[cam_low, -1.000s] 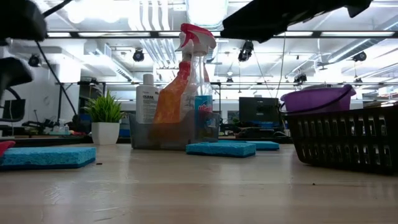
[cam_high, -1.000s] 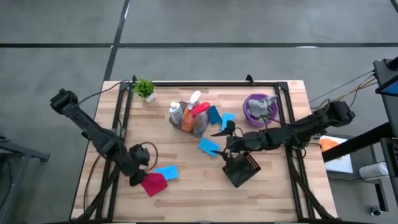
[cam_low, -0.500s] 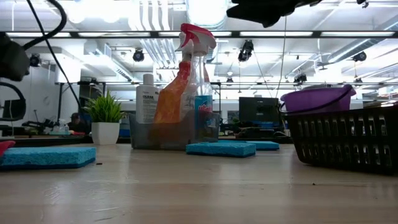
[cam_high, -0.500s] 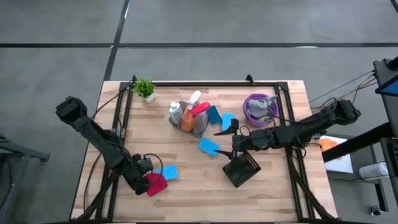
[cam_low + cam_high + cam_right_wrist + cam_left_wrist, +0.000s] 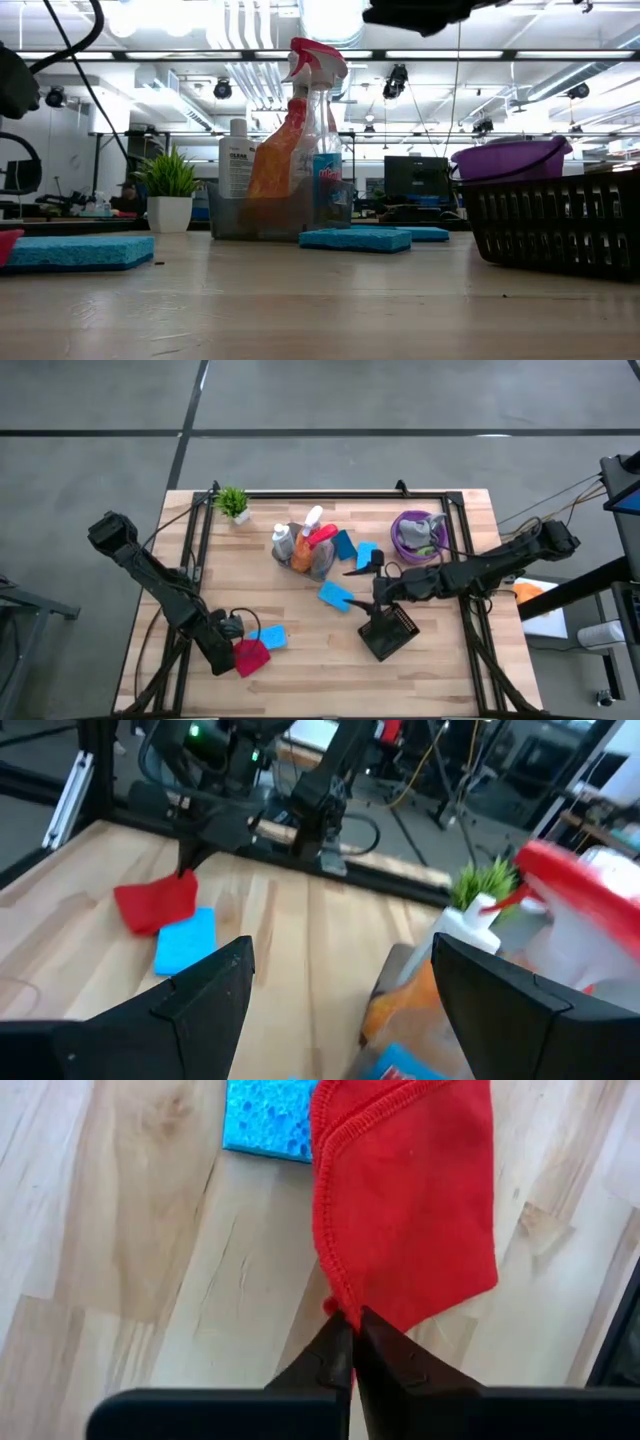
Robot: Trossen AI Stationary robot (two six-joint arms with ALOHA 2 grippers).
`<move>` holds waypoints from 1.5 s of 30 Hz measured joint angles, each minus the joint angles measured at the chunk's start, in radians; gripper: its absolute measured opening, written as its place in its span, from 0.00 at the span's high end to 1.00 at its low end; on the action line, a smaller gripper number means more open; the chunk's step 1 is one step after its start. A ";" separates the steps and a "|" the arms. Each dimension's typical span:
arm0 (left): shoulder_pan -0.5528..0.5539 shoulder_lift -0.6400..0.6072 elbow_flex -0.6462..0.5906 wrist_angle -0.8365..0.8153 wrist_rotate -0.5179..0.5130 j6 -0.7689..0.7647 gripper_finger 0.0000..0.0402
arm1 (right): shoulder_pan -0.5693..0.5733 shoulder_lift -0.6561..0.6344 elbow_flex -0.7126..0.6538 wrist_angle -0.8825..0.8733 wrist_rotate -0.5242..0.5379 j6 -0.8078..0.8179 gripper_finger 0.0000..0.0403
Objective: Pick & Place Kitchen Items
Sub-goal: Put the red microfiber towel into the purple bucket
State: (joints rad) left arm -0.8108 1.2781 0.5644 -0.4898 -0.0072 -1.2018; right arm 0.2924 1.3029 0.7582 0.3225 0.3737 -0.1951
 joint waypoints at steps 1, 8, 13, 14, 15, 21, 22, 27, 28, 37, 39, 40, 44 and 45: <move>0.000 0.000 0.000 0.000 0.000 0.000 0.98 | -0.001 0.000 0.001 0.009 0.000 -0.007 0.25; -0.013 0.000 0.040 -0.005 -0.015 0.043 0.99 | 0.002 0.000 -0.009 0.025 0.000 0.014 0.25; -0.014 0.000 0.119 -0.036 -0.110 0.129 1.00 | 0.006 0.013 -0.068 0.187 -0.089 0.075 0.25; -0.014 0.000 0.137 -0.047 -0.138 0.148 1.00 | 0.006 0.024 -0.091 0.262 -0.123 0.086 0.25; -0.014 0.000 0.155 -0.057 -0.169 0.165 1.00 | 0.006 0.038 -0.119 0.338 -0.153 0.089 0.25; -0.014 -0.001 0.230 -0.090 -0.406 0.222 1.00 | 0.006 0.155 -0.219 0.683 -0.218 0.105 0.25; -0.012 -0.002 0.239 -0.091 -0.449 0.232 1.00 | 0.004 0.173 -0.225 0.689 -0.218 0.105 0.25; -0.002 -0.002 0.275 -0.068 -0.677 0.311 1.00 | 0.004 0.264 -0.191 0.695 -0.218 0.105 0.25; 0.004 -0.002 0.279 -0.059 -0.714 0.336 1.00 | 0.004 0.279 -0.180 0.695 -0.218 0.103 0.25; 0.131 0.002 0.237 0.299 -0.782 0.710 1.00 | 0.004 0.394 -0.085 0.678 -0.215 0.065 0.25; 0.158 0.002 0.216 0.396 -0.787 0.795 1.00 | 0.004 0.415 -0.076 0.670 -0.187 0.045 0.25; 0.171 0.002 0.210 0.437 -0.786 0.828 1.00 | 0.007 0.424 -0.074 0.669 -0.167 0.029 0.25; 0.218 0.002 0.183 0.564 -0.786 0.911 1.00 | 0.024 0.449 -0.074 0.673 -0.038 -0.025 0.25; 0.227 0.002 0.176 0.585 -0.786 0.924 1.00 | 0.029 0.457 -0.074 0.675 -0.006 -0.036 0.25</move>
State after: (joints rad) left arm -0.5841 1.2797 0.7409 0.0948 -0.7936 -0.2774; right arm 0.3213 1.7597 0.6847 0.9974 0.3678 -0.2313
